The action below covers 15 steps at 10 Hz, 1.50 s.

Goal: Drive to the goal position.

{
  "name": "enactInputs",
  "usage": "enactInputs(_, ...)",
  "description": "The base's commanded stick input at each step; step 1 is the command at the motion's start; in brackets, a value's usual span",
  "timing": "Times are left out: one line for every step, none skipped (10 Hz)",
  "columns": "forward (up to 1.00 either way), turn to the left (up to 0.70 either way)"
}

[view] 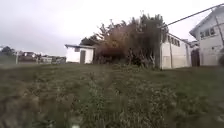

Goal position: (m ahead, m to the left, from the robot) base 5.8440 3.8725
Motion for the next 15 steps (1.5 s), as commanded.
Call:
enactInputs(0.70, 0.00)
enactInputs(0.70, 0.00)
enactInputs(0.70, -0.01)
enactInputs(0.70, -0.01)
enactInputs(0.70, -0.01)
enactInputs(0.70, -0.01)
enactInputs(0.70, -0.01)
enactInputs(0.70, -0.01)
enactInputs(0.70, -0.01)
enactInputs(0.70, -0.01)
enactInputs(0.70, -0.01)
enactInputs(0.70, -0.01)
enactInputs(0.70, -0.01)
enactInputs(0.70, -0.01)
enactInputs(0.70, -0.01)
